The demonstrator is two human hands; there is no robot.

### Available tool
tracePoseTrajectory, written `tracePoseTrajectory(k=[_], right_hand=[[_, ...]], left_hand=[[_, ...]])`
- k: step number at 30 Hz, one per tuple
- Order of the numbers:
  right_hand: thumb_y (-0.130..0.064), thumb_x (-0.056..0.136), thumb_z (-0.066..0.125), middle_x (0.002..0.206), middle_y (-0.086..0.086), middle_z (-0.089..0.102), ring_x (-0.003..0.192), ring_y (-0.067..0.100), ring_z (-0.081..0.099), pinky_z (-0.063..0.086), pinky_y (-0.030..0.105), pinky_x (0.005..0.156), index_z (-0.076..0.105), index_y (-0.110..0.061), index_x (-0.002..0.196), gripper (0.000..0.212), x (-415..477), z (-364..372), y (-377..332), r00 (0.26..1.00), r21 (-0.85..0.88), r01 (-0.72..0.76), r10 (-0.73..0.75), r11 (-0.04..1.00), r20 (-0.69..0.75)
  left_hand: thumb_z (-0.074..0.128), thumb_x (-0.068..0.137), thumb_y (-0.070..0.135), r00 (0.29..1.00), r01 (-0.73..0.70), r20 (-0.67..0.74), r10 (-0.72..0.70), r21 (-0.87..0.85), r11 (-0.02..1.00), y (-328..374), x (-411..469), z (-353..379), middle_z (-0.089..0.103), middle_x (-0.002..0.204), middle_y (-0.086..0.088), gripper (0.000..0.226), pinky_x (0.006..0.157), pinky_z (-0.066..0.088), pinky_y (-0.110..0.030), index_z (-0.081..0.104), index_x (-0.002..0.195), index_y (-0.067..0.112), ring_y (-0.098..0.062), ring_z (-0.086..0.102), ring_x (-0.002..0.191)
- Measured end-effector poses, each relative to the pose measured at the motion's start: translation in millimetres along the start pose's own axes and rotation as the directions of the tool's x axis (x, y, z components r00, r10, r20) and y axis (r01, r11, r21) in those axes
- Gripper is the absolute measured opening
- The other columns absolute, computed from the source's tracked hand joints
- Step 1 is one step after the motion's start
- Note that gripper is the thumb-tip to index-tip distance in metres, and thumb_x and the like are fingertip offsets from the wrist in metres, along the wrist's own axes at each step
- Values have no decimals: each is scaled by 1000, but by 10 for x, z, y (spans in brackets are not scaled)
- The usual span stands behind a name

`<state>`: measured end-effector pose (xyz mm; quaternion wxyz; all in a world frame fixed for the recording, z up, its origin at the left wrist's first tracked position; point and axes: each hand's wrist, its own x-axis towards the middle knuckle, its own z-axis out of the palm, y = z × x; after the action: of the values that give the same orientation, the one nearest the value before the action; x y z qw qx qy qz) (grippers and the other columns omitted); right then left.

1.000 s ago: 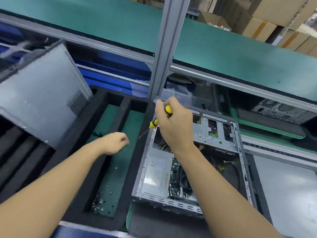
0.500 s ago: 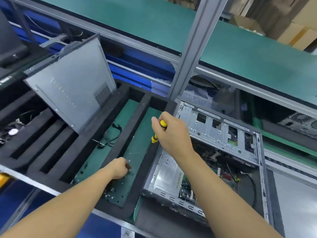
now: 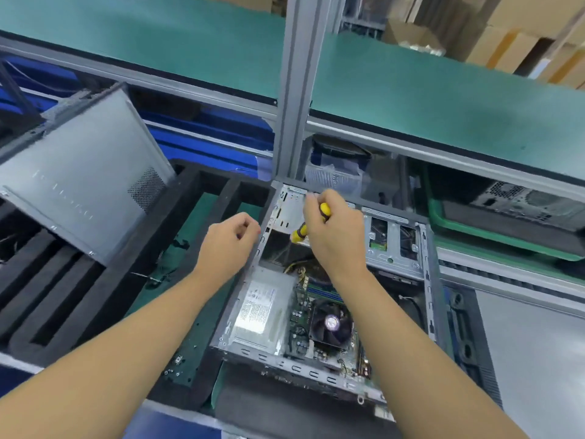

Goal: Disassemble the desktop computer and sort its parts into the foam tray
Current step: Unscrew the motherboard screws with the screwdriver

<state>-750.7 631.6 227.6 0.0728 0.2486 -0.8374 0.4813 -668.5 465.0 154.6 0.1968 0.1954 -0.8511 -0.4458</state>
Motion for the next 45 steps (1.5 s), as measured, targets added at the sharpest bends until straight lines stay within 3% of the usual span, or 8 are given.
tracePoseTrajectory(k=[3,6,11,17,24,30,37,45], right_hand=[[-31,98,53,48,0,46,49,21,47,38,37,49,48,-18,69,32,14,-253,140,1000,-34,12,-12,999,-9],[-33,97,54,49,3,46,49,23,42,36,38,49,50,-14,74,31,-48,-414,301,998,-82,3,1,997,55],[-46,97,53,59,2,54,57,25,51,45,37,54,49,-19,82,31,-241,-492,521,928,-222,76,13,972,372],[-48,99,46,73,-2,58,64,17,53,43,37,55,46,-22,94,26,-496,-332,682,777,-200,122,32,972,629],[-42,101,45,78,-5,53,69,17,48,39,36,60,42,-21,90,24,-647,-202,750,749,-170,176,-20,970,662],[-43,101,45,76,-7,56,63,8,50,40,29,55,41,-27,96,18,-789,-200,868,627,-104,199,-45,974,777],[-46,101,43,82,-9,53,70,14,50,41,35,63,38,-30,92,19,-908,-107,944,578,-93,212,-48,973,815],[-40,102,44,81,-7,50,69,15,47,36,34,62,39,-24,92,20,-934,-61,945,563,-92,225,-52,970,824]], left_hand=[[52,92,34,988,-137,84,128,122,983,259,65,206,54,58,10,22,52,39,-26,53,70,33,-10,46,53],[52,91,31,915,-261,376,148,270,927,432,103,427,59,65,15,17,57,46,-29,60,76,35,-2,55,62],[52,90,23,666,-354,738,-109,442,824,501,108,716,56,72,17,20,57,39,-25,54,74,37,-1,53,65],[57,80,17,462,-376,794,-394,578,724,445,66,786,52,63,7,22,50,37,-25,49,62,27,-12,44,53],[52,62,4,571,-451,736,-363,651,611,445,18,795,55,58,4,17,45,34,-24,49,57,20,-15,49,48],[52,73,30,801,-319,591,-97,558,766,276,-111,822,63,80,14,21,65,47,-31,60,89,41,-10,60,78],[35,91,29,909,-228,416,9,481,847,200,-118,864,67,93,17,27,70,53,-35,60,92,40,-10,63,80],[37,93,32,933,-243,358,46,529,813,181,-134,893,67,89,18,28,57,47,-28,64,90,37,-5,57,66]])
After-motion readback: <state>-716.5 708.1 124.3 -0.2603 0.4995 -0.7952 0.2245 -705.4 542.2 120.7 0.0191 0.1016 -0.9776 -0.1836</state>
